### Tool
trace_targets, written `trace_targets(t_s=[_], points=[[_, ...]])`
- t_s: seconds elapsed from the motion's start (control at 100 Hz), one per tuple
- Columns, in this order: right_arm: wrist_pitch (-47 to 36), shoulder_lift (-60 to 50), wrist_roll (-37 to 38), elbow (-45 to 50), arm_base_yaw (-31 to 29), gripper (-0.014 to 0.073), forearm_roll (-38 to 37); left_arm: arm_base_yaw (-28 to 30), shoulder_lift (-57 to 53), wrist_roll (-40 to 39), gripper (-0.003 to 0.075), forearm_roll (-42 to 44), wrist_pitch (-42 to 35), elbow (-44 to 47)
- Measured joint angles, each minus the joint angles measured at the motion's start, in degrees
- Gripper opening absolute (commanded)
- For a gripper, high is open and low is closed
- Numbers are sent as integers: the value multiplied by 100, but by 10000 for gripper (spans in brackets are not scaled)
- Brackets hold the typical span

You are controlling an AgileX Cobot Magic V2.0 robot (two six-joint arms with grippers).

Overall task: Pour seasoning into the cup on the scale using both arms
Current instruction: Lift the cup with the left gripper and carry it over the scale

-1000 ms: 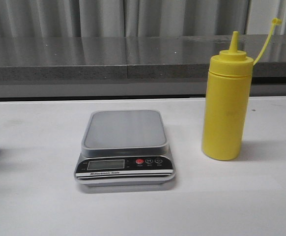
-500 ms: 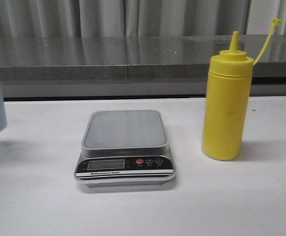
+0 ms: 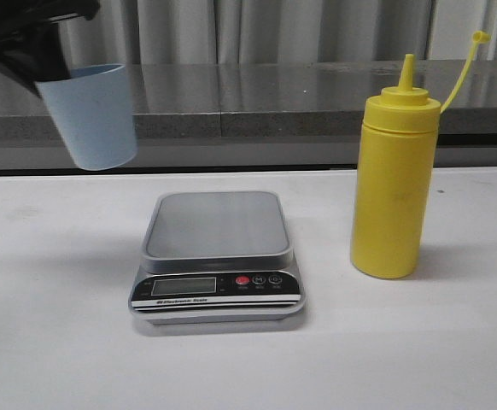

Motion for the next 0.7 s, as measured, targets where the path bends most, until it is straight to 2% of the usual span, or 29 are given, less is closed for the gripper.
trace_targets(t_s=[0.34, 0.7], points=[[0, 0, 0, 0, 0, -66, 0, -710, 817, 0, -18, -11, -10, -725], [0, 0, 0, 0, 0, -66, 0, -1105, 1556, 0, -18, -11, -21, -1136]])
